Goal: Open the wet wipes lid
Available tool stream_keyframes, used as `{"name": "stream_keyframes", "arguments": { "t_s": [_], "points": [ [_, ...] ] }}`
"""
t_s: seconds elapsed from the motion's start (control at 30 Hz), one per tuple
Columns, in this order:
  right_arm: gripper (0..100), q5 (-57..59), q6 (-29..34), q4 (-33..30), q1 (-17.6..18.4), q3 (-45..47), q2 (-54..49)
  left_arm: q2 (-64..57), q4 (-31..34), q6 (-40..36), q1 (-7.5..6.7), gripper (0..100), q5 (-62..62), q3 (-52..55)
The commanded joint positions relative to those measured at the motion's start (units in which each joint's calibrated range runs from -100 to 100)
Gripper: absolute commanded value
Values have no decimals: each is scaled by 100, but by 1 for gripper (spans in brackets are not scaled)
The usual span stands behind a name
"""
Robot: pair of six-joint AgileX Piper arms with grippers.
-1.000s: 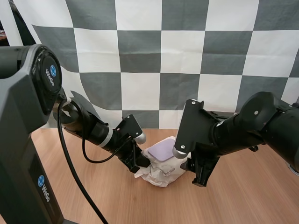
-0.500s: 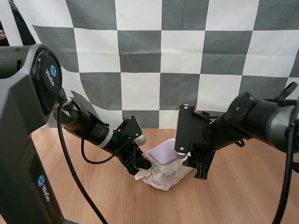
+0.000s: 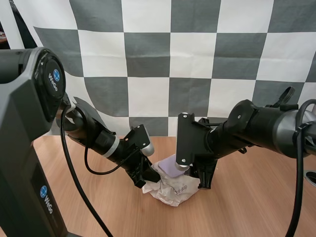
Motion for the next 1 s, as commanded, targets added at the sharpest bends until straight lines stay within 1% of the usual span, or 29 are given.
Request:
{"name": "stream_keyframes", "arguments": {
  "t_s": [0.0, 0.03, 0.13, 0.4, 0.67, 0.7, 0.8, 0.87, 0.93, 0.97],
  "points": [
    [100, -39, 0, -230, 3, 0, 37, 4, 5, 83, 4, 0, 30, -7],
    [100, -115, 0, -341, 3, 16, 65, 4, 28, 83, 4, 0, 73, -7],
    [100, -338, 0, -417, 3, 62, 156, 4, 69, 83, 4, 0, 85, -7],
    [100, -357, 0, -289, 13, 76, 436, 4, 103, 83, 4, 0, 85, -7],
    [100, -503, 0, -154, 208, 76, 574, 4, 117, 83, 4, 0, 85, -7],
    [94, -503, 0, -154, 207, 76, 574, 4, 127, 83, 4, 0, 85, -7],
    [65, -517, 0, -165, 207, 76, 574, 4, 138, 83, 4, 0, 85, -7],
    [48, -558, 0, -165, 207, 76, 574, 4, 152, 83, 4, 0, 85, -7],
    [43, -619, 0, -176, 207, 76, 574, 4, 152, 83, 4, 0, 85, -7],
    [43, -644, 0, -201, 207, 76, 574, 4, 161, 83, 4, 0, 85, -7]
  ]
}}
